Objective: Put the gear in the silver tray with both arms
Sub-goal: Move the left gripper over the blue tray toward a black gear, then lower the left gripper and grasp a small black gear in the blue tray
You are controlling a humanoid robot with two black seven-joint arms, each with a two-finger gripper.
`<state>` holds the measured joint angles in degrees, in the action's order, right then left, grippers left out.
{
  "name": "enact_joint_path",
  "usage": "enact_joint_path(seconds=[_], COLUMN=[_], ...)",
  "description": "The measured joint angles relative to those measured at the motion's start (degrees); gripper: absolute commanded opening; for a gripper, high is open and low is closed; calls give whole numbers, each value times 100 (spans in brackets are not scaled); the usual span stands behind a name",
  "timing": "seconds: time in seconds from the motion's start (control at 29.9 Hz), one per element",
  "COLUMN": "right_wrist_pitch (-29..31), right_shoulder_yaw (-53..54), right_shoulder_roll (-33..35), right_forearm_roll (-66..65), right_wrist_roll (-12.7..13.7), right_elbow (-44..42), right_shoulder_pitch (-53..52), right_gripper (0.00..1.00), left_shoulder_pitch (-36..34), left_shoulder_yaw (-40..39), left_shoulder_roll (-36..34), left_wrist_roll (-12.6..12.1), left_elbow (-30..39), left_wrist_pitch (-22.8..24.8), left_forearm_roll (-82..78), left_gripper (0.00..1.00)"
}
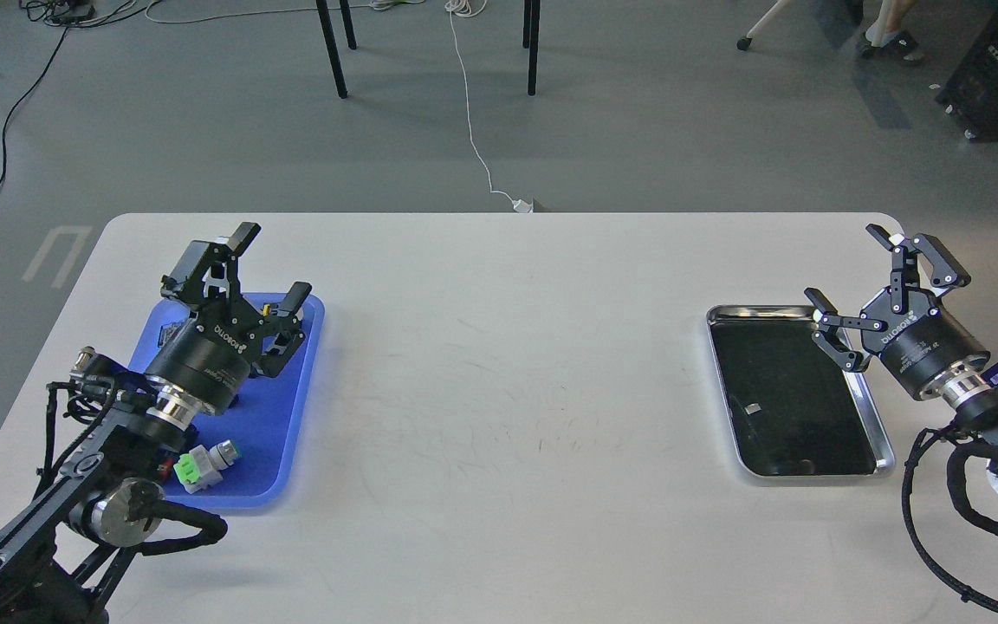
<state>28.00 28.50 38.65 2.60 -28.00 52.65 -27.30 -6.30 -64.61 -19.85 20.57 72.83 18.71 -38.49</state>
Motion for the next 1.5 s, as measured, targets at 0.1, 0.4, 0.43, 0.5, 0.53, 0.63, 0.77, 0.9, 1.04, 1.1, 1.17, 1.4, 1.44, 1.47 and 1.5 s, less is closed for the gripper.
enact_joint_path(seconds=[0.1, 0.4, 0.43, 0.5, 0.53, 0.63, 0.77, 0.9, 1.04, 1.1, 1.17, 1.4, 1.44, 1.47, 1.5], right_wrist_pitch=[0, 0, 0, 0, 0, 0, 0, 0, 0, 0, 0, 0, 0, 0, 0], right_shoulder_yaw=[21, 18, 18, 18, 18, 18, 10, 5, 17, 31, 32, 329, 351, 367, 378], right_shoulder_roll=[0, -6, -6, 6, 14, 20, 58, 136, 177, 183, 204, 229, 229, 229, 229], right_forearm_roll=[-3, 3, 3, 4, 4, 3, -4, -10, -14, -14, -14, -14, -14, -14, -14], right_wrist_roll=[0, 0, 0, 0, 0, 0, 0, 0, 0, 0, 0, 0, 0, 0, 0], right_elbow=[0, 67, 67, 45, 28, -2, -9, 21, 33, 58, 72, 8, 5, 3, 1], right_shoulder_pitch=[9, 21, 22, 22, 22, 18, 15, 22, 43, 43, 34, 43, 57, 71, 82], right_gripper=[99, 99, 99, 99, 99, 99, 99, 99, 99, 99, 99, 99, 99, 99, 99], left_shoulder_pitch=[10, 14, 14, 14, 14, 14, 14, 14, 15, -33, -114, -645, -661, -671, -672], left_shoulder_yaw=[0, -13, -16, -22, -27, -109, -149, -149, -149, -127, -100, -72, -70, -65, -55], left_shoulder_roll=[-43, -218, -218, -219, -220, -220, -283, -473, -727, -995, -1309, -1755, -1826, -1923, -2022], left_wrist_roll=[10, -16, -16, -10, -4, 8, 31, 116, 406, 612, 699, 741, 742, 743, 743], left_elbow=[2, 3, 3, -4, -10, -15, 15, 20, 20, 21, 49, 289, 388, 518, 650], left_wrist_pitch=[1, -16, -23, -35, -44, -57, -14, 34, 316, 687, 864, 932, 932, 932, 932], left_forearm_roll=[1, 100, 101, 101, 100, 86, 61, 56, 64, 22, -179, -2793, -3228, -3741, -4250], left_gripper=[98, 98, 98, 98, 98, 98, 98, 98, 98, 98, 98, 98, 98, 98, 98])
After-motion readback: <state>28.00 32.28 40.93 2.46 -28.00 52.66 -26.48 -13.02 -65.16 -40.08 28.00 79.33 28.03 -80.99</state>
